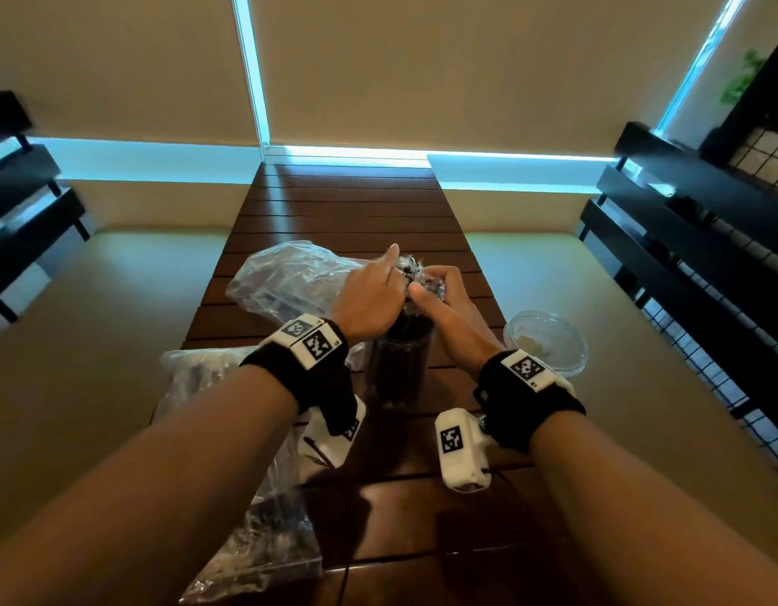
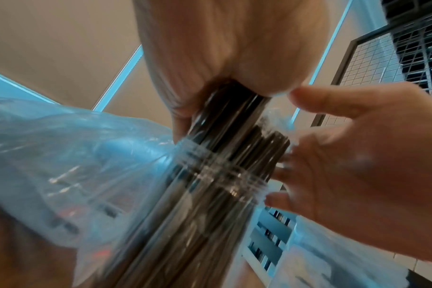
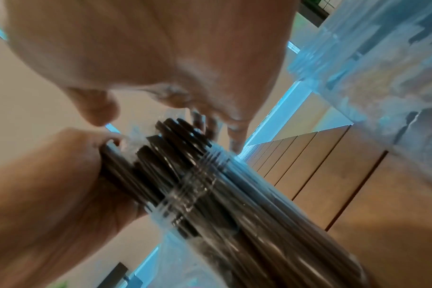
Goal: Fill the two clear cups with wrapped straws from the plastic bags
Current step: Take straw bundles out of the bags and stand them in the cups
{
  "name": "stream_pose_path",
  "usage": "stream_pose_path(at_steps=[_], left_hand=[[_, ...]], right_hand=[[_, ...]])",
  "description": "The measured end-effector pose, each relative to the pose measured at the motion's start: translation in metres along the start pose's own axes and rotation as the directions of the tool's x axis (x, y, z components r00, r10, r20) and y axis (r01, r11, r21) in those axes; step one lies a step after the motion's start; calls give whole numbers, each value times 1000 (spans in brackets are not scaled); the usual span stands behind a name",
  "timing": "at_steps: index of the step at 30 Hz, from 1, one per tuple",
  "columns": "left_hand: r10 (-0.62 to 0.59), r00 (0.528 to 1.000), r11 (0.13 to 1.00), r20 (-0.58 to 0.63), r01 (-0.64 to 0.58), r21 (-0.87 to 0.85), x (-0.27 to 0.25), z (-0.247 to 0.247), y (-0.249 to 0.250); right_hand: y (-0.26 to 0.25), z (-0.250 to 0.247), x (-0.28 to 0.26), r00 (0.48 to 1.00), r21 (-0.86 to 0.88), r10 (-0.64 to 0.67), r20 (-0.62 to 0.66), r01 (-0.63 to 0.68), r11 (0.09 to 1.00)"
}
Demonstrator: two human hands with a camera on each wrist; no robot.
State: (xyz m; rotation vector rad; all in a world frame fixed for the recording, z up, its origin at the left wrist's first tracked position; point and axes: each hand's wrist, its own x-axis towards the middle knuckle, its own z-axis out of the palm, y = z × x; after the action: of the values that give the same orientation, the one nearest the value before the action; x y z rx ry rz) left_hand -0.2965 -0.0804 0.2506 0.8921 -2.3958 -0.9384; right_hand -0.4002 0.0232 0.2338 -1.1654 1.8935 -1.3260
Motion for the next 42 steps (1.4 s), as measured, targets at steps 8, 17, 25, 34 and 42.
stream_pose_path(at_steps=[8,17,25,34,42], left_hand=[[34,998,992,-47,-40,-120,4,10,-18],[84,987,989,-134,-99,-112,10,20,-23],[-22,976,993,-216,-3,-117,20,-29,-33],[-203,924,824,325,-18,566,14,-13,-102],[-89,996,870,-17,86,485,14,-9,-101]], right_hand=[[13,13,18,945,-307,-283,-167,223,925],[9,27,31,905,-452,-381,-188,265,852],[-19,11,34,972,-615,-231,-36,161,772],[-25,22,36,975,-687,-215,59,196,699],[-18,17,35,976,-772,-212,47,170,613]])
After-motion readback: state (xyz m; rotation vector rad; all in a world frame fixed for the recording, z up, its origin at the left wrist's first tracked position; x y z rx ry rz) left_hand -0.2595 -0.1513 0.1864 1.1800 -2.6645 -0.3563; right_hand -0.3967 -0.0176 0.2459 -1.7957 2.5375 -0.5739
